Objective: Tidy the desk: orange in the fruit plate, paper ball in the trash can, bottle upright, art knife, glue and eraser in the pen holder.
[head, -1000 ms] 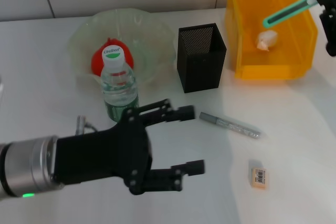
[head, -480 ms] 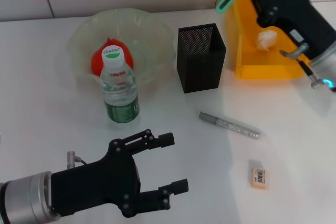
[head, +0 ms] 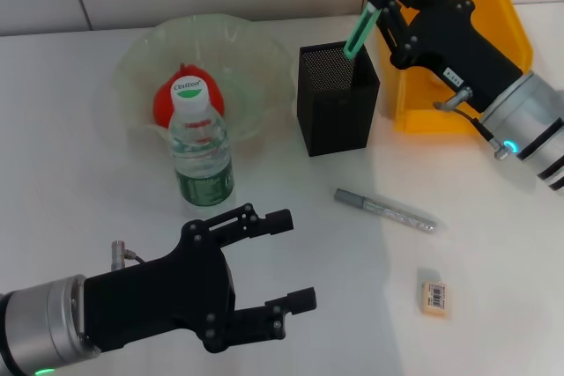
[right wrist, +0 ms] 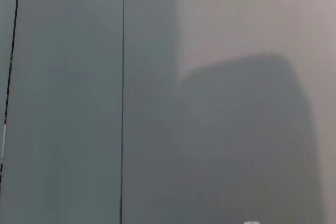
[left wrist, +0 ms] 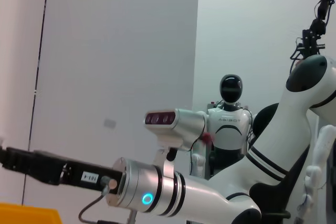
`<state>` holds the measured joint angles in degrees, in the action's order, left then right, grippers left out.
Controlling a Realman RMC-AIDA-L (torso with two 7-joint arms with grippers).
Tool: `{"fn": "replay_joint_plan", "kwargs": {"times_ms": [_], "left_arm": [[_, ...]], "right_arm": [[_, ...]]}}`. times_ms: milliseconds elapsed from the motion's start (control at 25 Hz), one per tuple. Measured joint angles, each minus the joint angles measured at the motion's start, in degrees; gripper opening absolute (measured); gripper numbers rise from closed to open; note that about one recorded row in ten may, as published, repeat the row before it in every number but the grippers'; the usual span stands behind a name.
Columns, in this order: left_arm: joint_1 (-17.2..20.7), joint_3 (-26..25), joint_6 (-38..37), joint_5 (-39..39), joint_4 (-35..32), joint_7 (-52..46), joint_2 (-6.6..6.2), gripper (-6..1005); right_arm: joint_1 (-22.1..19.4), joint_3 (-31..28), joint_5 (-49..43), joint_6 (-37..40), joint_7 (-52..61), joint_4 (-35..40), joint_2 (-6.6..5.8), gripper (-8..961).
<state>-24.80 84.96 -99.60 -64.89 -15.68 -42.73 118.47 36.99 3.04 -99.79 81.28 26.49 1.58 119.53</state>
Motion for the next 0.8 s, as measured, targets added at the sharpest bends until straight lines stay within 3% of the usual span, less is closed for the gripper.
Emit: {"fn": "replay_joint_plan", "kwargs": {"times_ms": [480, 800], "left_arm": [[-0.08, -0.06, -0.38, 0.02, -0.97, -0.21, 0.0, 785], [0.17, -0.06, -0.11, -0.32, -1.09, 0.25, 0.0, 785]], "right_arm": [[0.07, 0.03, -2.15, -5.73, -0.06, -1.68, 0.02, 248], [-1.52, -0.55, -1.88, -4.16, -0.08, -2.45, 0.08, 258]]}}
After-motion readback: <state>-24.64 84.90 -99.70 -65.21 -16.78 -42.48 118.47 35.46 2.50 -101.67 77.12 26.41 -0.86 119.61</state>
